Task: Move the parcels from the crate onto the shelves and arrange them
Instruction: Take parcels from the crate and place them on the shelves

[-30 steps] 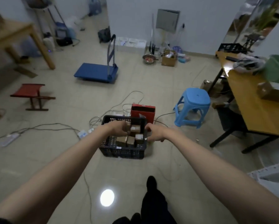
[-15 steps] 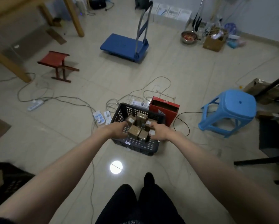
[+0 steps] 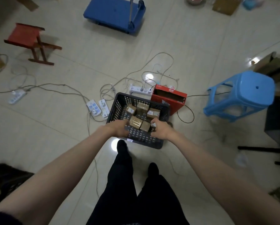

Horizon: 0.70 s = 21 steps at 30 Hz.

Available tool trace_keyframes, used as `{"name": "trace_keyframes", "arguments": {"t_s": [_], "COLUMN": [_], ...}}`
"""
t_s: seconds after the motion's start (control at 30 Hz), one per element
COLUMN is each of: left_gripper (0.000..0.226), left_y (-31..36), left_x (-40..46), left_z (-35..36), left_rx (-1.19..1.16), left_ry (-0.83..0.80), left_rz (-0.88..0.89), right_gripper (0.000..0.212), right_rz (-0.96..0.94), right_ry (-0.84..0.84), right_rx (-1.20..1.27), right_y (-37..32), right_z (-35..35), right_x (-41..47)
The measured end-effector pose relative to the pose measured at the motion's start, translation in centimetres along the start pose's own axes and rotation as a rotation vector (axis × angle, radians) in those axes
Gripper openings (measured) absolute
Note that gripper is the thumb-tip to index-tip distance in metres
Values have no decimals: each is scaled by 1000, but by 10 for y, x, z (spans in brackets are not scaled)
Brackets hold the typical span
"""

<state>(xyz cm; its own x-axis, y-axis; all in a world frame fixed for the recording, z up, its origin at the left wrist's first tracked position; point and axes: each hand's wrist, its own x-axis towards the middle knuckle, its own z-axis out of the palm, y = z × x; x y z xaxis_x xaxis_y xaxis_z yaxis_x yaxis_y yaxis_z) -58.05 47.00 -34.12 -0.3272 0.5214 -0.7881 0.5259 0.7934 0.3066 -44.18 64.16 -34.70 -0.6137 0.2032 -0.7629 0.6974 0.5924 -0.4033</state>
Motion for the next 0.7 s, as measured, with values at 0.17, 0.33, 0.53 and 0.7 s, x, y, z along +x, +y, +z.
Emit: {"name": "trace_keyframes", "arguments": {"t_s": [0.17, 0.33, 0.53, 0.7], "left_gripper": [58, 55, 52, 57], "left_y": [-30, -64, -111, -156], "left_x": [84, 172, 294, 397], "left_z": [-15, 1, 67, 140], "left_rx": [18, -12, -175, -350], "left_ry": [-6, -52, -77, -64], "left_rz": [48, 59, -33, -129], "right_gripper": [62, 62, 57, 55], "right_rz": [67, 151, 228, 352], "right_ry": [37, 39, 8, -37], "right_rx": [110, 189, 340, 562], "right_y": [-4, 12, 58, 99], "right_z": [2, 26, 91, 161], "right_x": [70, 150, 276, 380]}}
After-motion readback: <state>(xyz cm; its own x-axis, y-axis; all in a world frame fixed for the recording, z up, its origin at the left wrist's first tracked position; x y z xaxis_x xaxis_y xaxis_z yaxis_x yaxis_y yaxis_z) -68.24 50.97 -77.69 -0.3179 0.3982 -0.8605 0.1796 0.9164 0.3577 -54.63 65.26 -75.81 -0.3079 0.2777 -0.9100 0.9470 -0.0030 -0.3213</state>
